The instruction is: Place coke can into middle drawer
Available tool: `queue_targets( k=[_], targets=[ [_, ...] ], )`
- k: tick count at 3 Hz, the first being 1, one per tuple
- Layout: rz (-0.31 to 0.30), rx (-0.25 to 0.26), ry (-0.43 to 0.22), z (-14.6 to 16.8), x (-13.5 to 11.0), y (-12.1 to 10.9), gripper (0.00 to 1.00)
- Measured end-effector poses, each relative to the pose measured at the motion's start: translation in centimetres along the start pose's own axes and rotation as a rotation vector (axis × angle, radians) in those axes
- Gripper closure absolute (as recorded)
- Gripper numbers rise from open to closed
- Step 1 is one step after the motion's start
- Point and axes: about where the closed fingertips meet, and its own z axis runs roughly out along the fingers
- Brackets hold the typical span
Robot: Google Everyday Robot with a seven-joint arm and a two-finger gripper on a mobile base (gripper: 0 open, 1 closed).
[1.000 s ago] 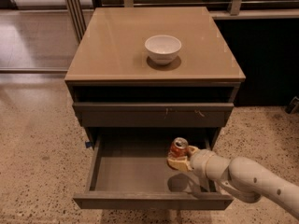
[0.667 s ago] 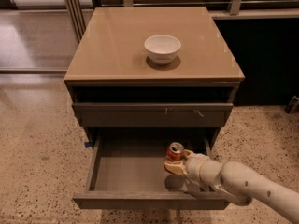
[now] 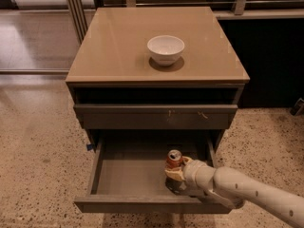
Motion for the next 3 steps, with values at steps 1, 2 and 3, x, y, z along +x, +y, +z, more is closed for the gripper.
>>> queue_targets(
  k=[1,2,3],
  targets=[
    [0.003,0.000,0.031,1.7,1.8,-0.3,1.00],
    [0.009,-0.007,0.056,3.1,3.3,-0.5,1.00],
    [0.008,-0.007,0.058,3.2,3.4,-0.5,0.82]
  ],
)
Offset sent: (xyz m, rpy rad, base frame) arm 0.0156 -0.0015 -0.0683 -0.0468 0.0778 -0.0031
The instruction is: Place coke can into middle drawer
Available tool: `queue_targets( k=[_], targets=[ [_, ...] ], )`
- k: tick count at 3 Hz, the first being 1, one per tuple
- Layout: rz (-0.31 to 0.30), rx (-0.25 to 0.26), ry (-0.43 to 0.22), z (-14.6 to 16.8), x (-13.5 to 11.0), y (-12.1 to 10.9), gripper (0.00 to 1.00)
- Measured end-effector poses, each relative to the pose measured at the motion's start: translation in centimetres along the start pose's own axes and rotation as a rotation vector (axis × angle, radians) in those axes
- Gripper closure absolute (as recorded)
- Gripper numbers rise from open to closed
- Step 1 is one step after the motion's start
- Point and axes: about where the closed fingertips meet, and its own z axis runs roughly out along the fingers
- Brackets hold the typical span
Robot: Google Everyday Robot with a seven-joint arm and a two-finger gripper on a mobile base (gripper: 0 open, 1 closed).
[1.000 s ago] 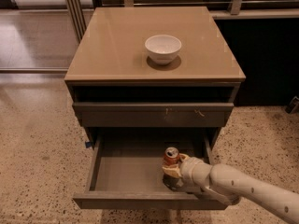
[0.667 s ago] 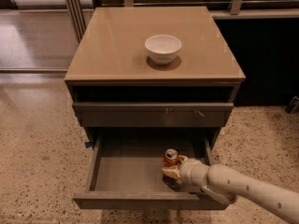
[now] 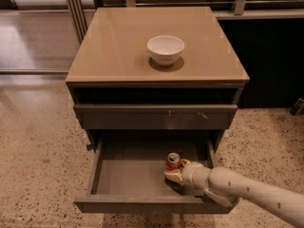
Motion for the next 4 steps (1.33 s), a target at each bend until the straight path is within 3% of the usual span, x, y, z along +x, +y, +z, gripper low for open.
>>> queue_targets(
  k=[3,4],
  targets=[
    [0.000,0.000,0.000,0.01,0.00,0.01,0.12],
    [0.000,0.000,0.000,0.01,0.00,0.01,0.00]
  ],
)
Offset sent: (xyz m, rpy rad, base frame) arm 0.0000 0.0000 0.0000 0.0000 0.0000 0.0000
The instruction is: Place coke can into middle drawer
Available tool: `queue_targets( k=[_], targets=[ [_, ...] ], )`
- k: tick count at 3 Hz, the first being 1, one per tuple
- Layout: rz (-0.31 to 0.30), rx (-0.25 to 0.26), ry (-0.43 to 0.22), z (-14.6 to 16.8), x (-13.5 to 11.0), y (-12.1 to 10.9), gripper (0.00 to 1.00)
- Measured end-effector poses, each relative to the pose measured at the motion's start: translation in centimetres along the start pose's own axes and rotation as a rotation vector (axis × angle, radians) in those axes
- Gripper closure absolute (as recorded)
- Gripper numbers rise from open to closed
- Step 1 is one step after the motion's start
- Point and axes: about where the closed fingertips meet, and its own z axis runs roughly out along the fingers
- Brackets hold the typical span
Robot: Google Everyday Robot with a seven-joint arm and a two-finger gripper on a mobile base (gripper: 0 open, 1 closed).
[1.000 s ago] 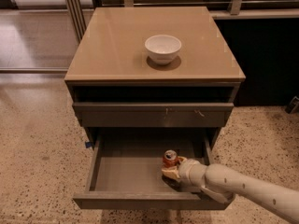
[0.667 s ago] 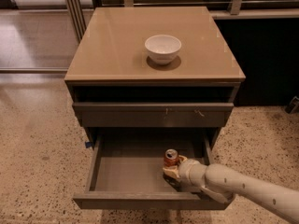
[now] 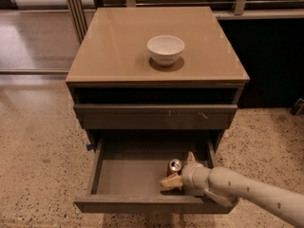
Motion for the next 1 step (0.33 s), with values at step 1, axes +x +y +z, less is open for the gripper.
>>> queue_targets(
  k=[1],
  targets=[
    [0.000,0.000,0.000,0.00,0.00,0.00,0.00]
  ],
)
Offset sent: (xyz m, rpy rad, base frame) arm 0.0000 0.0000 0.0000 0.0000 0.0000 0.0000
